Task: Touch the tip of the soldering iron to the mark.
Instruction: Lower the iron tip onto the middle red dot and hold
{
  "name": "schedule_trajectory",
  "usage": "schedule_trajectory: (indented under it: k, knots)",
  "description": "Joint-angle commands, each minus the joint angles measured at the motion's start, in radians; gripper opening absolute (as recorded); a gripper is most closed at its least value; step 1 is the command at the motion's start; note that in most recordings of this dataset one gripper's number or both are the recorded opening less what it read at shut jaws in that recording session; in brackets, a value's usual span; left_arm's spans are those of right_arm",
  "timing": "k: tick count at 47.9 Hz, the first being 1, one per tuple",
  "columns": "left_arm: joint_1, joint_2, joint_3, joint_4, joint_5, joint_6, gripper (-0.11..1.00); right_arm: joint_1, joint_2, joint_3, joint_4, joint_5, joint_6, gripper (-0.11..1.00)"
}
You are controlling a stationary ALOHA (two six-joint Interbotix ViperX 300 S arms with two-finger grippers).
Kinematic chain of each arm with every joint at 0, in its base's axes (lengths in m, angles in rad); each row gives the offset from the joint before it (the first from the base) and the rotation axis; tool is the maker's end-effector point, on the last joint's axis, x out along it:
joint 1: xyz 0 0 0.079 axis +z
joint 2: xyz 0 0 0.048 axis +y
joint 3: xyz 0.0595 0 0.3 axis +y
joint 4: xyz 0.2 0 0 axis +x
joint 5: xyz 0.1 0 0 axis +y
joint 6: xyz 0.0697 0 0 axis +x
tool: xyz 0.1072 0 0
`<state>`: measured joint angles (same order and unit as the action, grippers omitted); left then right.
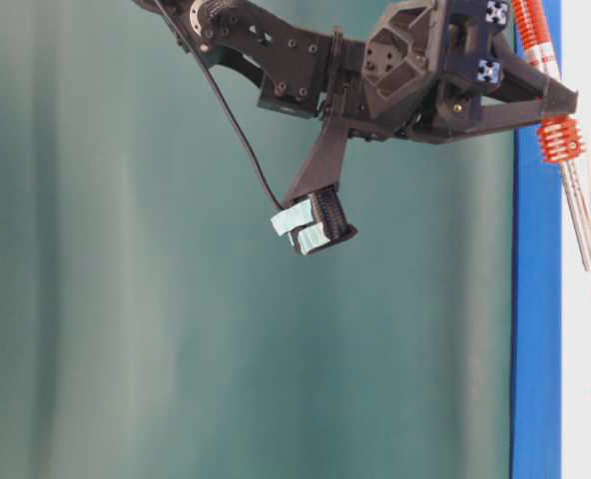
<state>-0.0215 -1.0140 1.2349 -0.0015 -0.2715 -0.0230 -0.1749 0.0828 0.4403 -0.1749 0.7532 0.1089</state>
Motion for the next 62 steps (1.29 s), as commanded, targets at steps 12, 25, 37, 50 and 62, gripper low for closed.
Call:
schedule_trajectory:
  k: [12,25,37,50,62]
  knots:
    - [0.002,0.005,-0.009,0.003,-0.005,0.000,0.00,-0.002,-0.009,-0.031,0.002,0.008,-0.002,0.06]
    - [0.002,0.005,-0.009,0.003,-0.005,0.002,0.00,-0.002,-0.009,-0.031,0.000,0.012,-0.003,0.06]
    - [0.002,0.005,-0.009,0.003,-0.005,0.002,0.00,-0.002,-0.009,-0.034,0.002,0.018,-0.003,0.06]
    - [0.002,0.005,-0.009,0.003,-0.005,0.002,0.00,0.002,-0.009,-0.035,0.002,0.020,-0.003,0.06]
    - [0.002,0.005,-0.009,0.003,-0.005,0.002,0.00,0.003,-0.011,-0.040,0.002,0.031,0.000,0.06]
